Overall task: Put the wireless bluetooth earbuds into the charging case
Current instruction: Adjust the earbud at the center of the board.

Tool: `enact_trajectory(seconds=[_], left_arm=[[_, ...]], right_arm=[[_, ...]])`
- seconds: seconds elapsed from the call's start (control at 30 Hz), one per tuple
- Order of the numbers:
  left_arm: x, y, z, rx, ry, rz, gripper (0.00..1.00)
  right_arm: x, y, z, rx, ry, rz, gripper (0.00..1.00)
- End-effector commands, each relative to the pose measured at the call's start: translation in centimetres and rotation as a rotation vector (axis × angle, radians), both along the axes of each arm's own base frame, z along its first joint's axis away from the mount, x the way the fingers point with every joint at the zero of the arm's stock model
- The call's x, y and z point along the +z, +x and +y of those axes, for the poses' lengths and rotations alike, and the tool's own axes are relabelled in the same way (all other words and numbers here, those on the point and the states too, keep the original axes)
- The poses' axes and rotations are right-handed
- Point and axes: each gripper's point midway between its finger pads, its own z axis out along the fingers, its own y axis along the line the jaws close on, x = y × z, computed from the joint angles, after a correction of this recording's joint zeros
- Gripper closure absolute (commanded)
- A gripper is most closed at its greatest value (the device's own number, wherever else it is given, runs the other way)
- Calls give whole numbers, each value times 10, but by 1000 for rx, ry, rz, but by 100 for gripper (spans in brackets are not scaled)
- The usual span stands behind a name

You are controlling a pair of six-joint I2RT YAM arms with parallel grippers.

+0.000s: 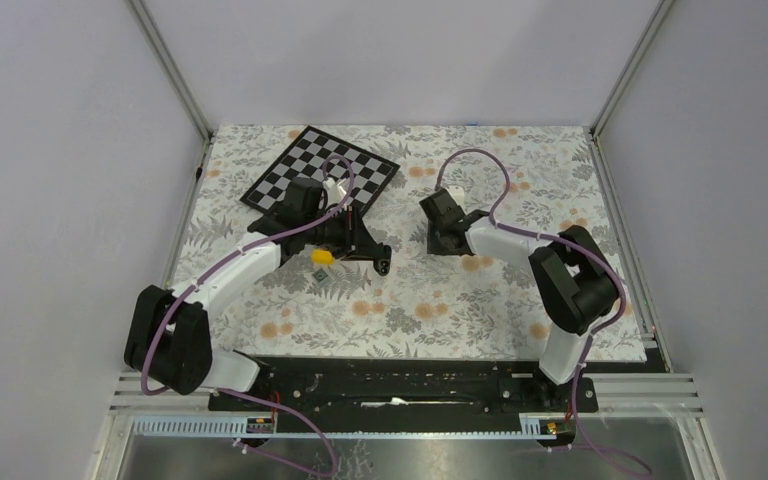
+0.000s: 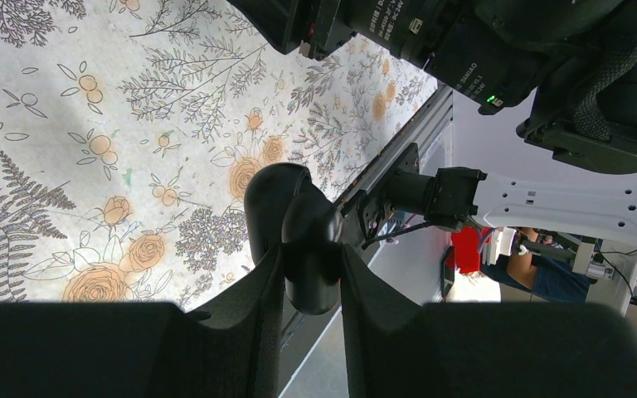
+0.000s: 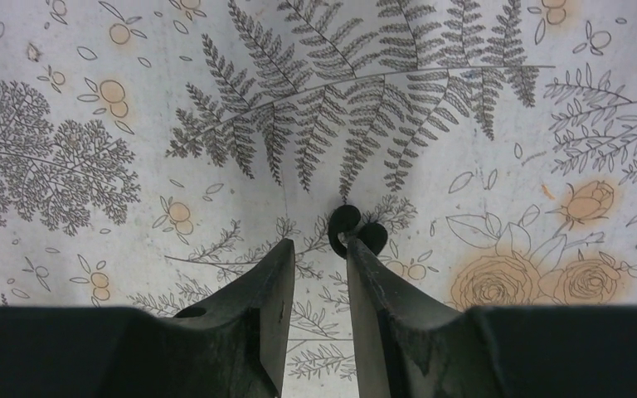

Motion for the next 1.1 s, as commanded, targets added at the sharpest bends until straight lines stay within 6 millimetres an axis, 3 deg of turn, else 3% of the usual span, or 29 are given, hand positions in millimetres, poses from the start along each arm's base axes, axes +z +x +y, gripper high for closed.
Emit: enact_trajectory(seconds=[0.0,0.4,0.63,0.93,1.07], left_arm=[[17,5,-2,-7,-33,-67,100],[16,7,-3,-13,-24,-65,100],[16,8,-3,-9,-22,-66,100],[17,8,-3,-10,-22,-71,100],[17,8,-2,-12,-20,-75,100]], right_arm=[[5,12,9,30,-14,-22,63],[1,20,5,46,-78,-21,63],[0,22,-4,53,-134,-23,74],[0,35,-2,63,-120,-14,76],[2,41,-5,55,-124,-14,86]])
